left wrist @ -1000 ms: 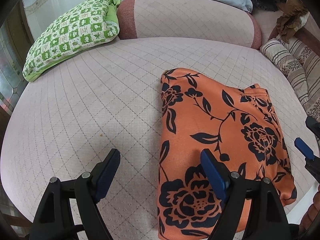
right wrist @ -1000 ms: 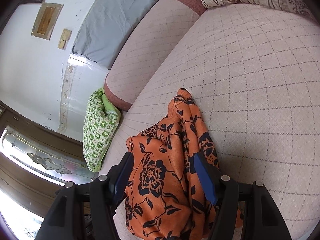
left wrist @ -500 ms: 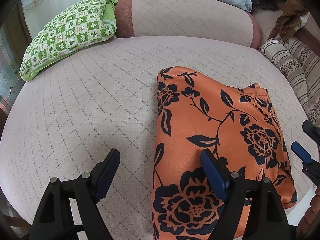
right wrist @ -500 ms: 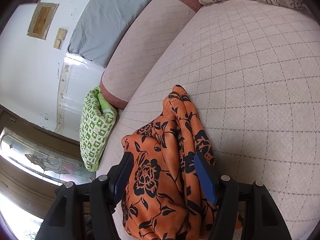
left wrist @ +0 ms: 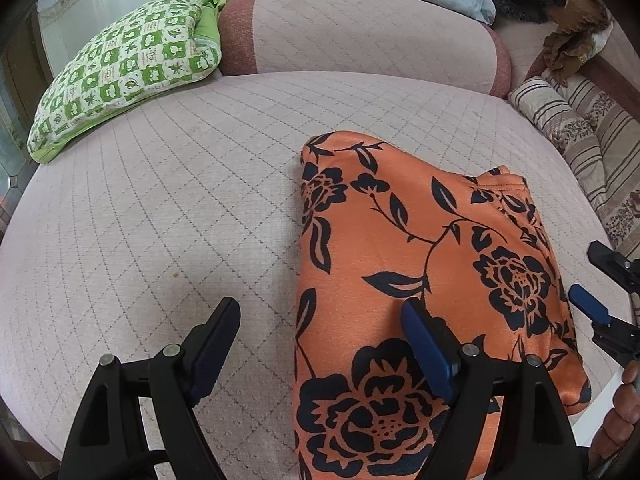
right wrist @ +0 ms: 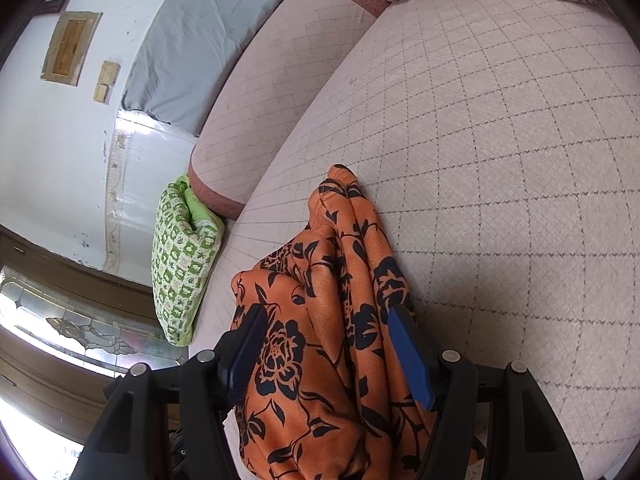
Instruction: Fold small clothes
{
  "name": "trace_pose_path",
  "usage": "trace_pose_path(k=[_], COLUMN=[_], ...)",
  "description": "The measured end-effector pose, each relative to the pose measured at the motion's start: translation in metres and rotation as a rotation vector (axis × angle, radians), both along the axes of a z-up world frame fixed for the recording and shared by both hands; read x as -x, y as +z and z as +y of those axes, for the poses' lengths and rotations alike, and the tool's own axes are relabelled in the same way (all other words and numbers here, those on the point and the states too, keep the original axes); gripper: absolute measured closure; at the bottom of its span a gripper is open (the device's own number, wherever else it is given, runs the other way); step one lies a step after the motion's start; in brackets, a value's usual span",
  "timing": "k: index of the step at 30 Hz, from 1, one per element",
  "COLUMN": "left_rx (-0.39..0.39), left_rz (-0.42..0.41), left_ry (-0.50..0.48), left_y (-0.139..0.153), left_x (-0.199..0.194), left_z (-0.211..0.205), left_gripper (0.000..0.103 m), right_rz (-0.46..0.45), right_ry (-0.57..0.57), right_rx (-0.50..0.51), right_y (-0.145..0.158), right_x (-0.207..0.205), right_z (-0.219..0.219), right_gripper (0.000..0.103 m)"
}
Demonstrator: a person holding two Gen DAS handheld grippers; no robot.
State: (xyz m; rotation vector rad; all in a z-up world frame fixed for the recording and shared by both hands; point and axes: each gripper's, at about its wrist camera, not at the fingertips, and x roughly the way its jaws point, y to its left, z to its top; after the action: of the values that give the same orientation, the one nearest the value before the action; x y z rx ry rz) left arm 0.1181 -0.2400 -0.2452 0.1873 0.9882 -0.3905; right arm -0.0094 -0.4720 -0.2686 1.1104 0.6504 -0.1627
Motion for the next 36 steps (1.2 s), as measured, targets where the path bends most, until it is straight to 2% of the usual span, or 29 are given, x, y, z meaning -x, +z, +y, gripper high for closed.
trace_pose_path(k=[5, 10, 15, 18, 23, 25, 29, 31, 36], left_rx=[0.081, 0.218, 0.235, 0.245, 0.344, 0.354, 0.32, 0.308, 0.302], left_rz=[0.038, 0.146, 0.199, 0.27, 0.374, 0.371, 0.351, 0.342, 0.328], left_ry=[-0.052, -0.096, -0.116, -0.15, -0.142, -0.14, -0.174, -0.186, -0.196], left_y=[0.002, -0.003, -0.014, -0.026, -0.045, -0.046, -0.045, -0.044, -0.044], left_x=[-0.001, -0.011, -0.02, -0.023, -0.031, -0.032, -0.032, -0.032, -0.033], left_z=[0.005, 0.021, 0.026, 0.017, 0.012, 0.011, 0.001, -0.004, -0.006], left_gripper=[0.02, 0.02, 0.02, 0.02, 0.019, 0.019, 0.017, 0.017, 0.017], right_rz=[0.017, 0.026, 0.05, 0.069, 0.111, 0.124, 0.115, 0.118, 0.12], right_ry=[0.002, -0.003, -0.029, -0.04, 0.027, 0.055, 0.094, 0.103, 0.121], right_rx=[-0.001, -0.009, -0.01, -0.031, -0.117, -0.132, -0.158, -0.14, -0.102], right_y=[-0.004, -0.007, -0.01, -0.017, -0.037, -0.043, -0.047, -0.046, -0.044], right_x=[-0.007, -0.013, -0.013, -0.014, -0.027, -0.032, -0.039, -0.042, -0.047], right_z=[-0.003, -0.011, -0.022, -0.029, -0.026, -0.023, -0.016, -0.011, -0.001], right_gripper=[0.037, 0.037, 0.037, 0.037, 0.037, 0.035, 0.034, 0.031, 0.029])
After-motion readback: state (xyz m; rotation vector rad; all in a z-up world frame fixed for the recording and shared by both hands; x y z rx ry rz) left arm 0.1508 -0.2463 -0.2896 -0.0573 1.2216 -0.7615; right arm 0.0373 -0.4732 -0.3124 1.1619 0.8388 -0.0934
